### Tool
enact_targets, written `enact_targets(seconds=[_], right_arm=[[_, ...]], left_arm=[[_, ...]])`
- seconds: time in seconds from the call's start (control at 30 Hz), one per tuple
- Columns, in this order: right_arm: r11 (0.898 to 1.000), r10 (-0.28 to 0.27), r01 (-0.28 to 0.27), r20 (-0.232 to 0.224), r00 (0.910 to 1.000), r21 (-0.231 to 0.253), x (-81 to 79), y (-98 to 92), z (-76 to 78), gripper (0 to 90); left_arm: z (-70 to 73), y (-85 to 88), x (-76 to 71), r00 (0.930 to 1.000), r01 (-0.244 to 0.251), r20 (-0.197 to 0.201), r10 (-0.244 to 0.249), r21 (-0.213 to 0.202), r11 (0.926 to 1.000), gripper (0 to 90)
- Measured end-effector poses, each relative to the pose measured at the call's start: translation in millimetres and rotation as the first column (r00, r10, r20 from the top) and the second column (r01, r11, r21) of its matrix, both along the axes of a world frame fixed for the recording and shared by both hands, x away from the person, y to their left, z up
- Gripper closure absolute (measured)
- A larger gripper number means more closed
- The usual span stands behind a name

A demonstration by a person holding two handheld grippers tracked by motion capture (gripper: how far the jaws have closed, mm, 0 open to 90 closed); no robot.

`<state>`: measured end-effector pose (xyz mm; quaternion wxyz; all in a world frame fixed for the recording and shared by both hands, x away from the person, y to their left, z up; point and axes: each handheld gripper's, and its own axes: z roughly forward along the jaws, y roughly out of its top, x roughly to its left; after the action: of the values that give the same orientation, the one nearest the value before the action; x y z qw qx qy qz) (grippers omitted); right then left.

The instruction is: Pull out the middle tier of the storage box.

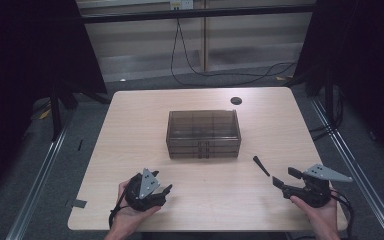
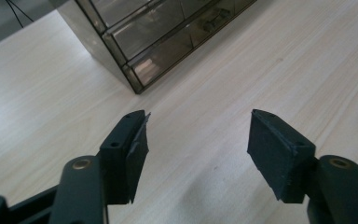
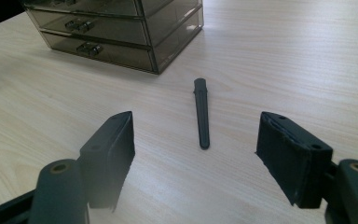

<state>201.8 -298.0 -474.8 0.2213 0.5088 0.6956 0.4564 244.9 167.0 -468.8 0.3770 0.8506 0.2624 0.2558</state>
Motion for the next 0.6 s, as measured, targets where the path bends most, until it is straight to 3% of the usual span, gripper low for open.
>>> enact_targets(seconds=[0.17,0.27,0.4,0.6], right_arm=[[1.000,0.009,-0.009,0.005,0.9999,0.007,0.2,0.2,0.6,28.1],[1.000,0.016,-0.016,0.010,0.9998,0.014,0.6,0.3,1.0,27.9],[1.000,0.007,-0.007,0.010,0.9999,0.007,0.9,0.2,1.1,28.2],[1.000,0.016,-0.016,0.006,0.9999,0.008,0.9,0.1,1.1,28.3]], left_arm=[[3.8,-5.3,-0.9,0.9997,0.013,0.020,-0.013,0.001,0.9999,40.0],[5.1,-9.8,-1.8,0.9993,0.025,0.028,-0.025,0.028,0.9993,43.3],[2.4,-21.1,-6.3,0.9949,0.051,0.080,-0.061,0.119,0.9916,45.2],[2.6,-31.7,-6.9,0.9912,0.088,0.085,-0.102,0.157,0.9837,47.9]])
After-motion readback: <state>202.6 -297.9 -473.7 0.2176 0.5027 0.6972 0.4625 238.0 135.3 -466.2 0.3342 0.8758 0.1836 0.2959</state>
